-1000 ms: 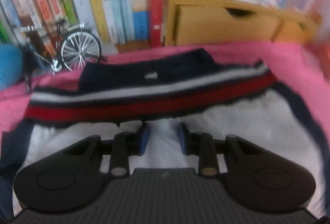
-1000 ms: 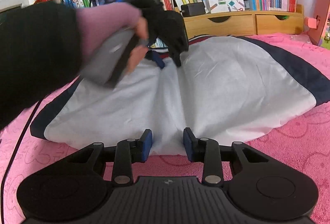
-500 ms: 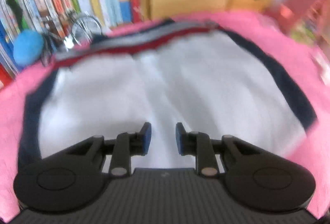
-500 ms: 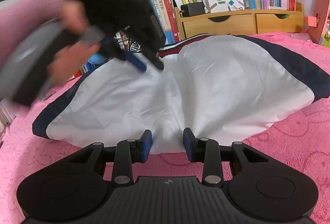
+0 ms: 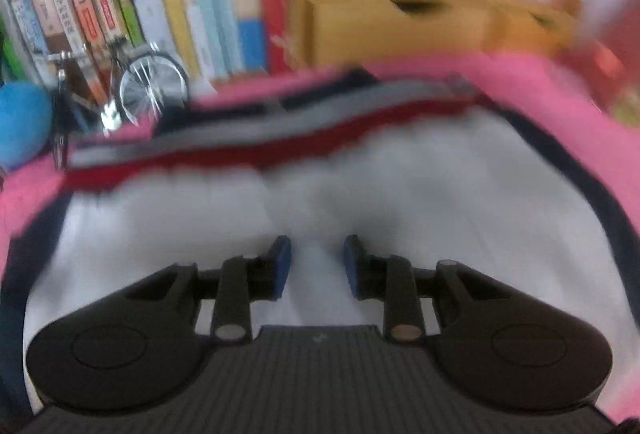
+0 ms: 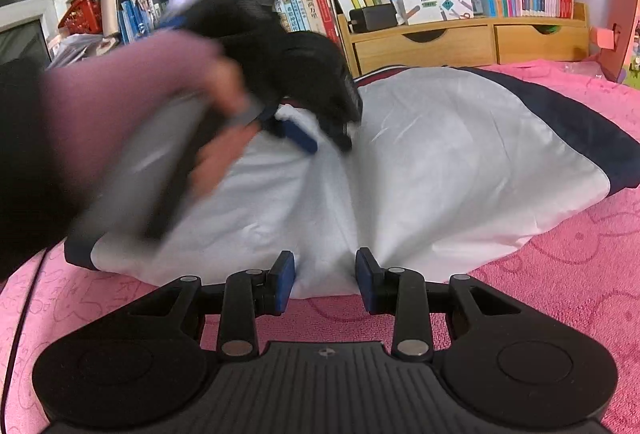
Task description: Fold clothes
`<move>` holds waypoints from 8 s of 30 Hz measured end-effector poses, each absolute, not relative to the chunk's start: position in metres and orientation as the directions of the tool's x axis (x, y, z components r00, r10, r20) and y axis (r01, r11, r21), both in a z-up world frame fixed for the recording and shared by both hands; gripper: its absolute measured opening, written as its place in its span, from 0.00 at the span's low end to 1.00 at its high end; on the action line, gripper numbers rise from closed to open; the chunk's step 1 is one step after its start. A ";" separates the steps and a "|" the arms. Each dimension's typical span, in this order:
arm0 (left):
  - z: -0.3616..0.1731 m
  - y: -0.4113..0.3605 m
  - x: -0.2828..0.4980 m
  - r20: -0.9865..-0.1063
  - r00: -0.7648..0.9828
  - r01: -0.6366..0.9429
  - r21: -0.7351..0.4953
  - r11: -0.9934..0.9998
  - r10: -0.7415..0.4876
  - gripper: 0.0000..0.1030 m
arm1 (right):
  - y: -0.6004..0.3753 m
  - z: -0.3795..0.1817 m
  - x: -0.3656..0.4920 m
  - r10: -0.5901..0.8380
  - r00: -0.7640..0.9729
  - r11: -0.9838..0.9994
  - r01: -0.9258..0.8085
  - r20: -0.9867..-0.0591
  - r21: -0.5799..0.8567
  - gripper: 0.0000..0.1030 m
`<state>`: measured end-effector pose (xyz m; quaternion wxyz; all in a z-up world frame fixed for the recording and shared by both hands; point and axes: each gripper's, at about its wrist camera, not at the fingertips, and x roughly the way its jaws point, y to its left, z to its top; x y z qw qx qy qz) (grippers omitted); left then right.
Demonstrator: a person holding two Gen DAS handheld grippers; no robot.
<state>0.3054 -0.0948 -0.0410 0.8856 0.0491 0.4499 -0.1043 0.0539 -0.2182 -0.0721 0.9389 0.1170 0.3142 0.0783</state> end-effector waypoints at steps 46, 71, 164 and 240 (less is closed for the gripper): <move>-0.041 0.160 0.028 -0.562 0.817 -0.344 -0.653 0.675 -0.127 0.40 | -0.381 -0.075 0.012 0.037 0.881 0.780 0.270 -0.472 0.565 0.60; -0.005 0.138 0.046 -0.360 0.928 -0.167 -0.632 0.757 -0.096 0.02 | -0.404 -0.053 0.086 0.136 0.897 0.770 0.172 -0.422 0.614 0.07; -0.044 -0.060 -0.056 -0.590 0.719 0.691 0.549 0.469 -0.368 0.11 | -0.168 -0.113 -0.094 0.338 0.852 0.190 -0.477 -0.399 -0.858 0.14; 0.006 -0.055 0.051 -0.861 0.266 0.372 -0.323 0.870 -0.433 0.18 | -0.184 -0.070 -0.079 0.181 0.787 0.983 -0.167 -0.589 0.078 0.30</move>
